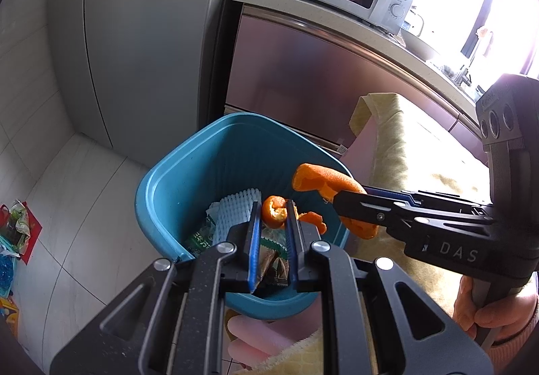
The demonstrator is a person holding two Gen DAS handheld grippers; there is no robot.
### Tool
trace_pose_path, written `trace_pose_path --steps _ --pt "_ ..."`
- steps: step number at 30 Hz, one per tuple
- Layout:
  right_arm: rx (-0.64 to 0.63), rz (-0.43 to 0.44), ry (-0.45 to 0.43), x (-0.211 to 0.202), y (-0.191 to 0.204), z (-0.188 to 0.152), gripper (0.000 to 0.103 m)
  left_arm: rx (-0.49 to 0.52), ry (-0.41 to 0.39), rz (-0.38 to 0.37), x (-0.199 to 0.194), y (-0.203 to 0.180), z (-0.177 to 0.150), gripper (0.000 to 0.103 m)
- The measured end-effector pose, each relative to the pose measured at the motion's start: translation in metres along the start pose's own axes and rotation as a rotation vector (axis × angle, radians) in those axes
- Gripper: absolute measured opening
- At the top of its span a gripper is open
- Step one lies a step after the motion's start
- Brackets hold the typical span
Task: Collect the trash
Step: 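Open both tools inside the basket to drop the peels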
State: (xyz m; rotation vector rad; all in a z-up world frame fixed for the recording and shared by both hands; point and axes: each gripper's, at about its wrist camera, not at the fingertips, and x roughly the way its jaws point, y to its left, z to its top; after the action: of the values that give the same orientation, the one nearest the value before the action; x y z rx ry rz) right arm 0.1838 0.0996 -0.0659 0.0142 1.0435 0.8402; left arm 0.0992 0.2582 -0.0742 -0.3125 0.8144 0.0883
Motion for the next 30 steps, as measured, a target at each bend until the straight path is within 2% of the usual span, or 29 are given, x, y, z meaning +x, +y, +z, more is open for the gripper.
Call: trace_pose_path --steps 11,15,22,25,27,30 --pt "-0.012 -0.022 0.016 0.009 0.007 0.003 0.018 -0.004 0.007 0.032 0.008 0.005 0.003 0.014" --pt "-0.007 -0.033 0.027 0.014 0.009 0.004 0.021 -0.004 0.012 0.045 0.013 0.008 0.005 0.015" --pt "0.002 -0.031 0.016 0.012 0.011 0.003 0.025 -0.014 0.024 0.055 0.019 0.014 0.003 0.029" --pt "0.016 -0.025 0.007 0.008 0.007 0.001 0.025 -0.018 0.013 0.056 0.015 0.015 0.001 0.041" --pt "0.021 -0.02 -0.006 0.004 0.006 -0.001 0.025 -0.013 0.003 0.048 0.011 0.014 0.001 0.045" --pt "0.022 -0.012 -0.037 -0.008 0.002 -0.006 0.031 0.011 -0.028 0.051 0.0 0.01 -0.002 0.058"
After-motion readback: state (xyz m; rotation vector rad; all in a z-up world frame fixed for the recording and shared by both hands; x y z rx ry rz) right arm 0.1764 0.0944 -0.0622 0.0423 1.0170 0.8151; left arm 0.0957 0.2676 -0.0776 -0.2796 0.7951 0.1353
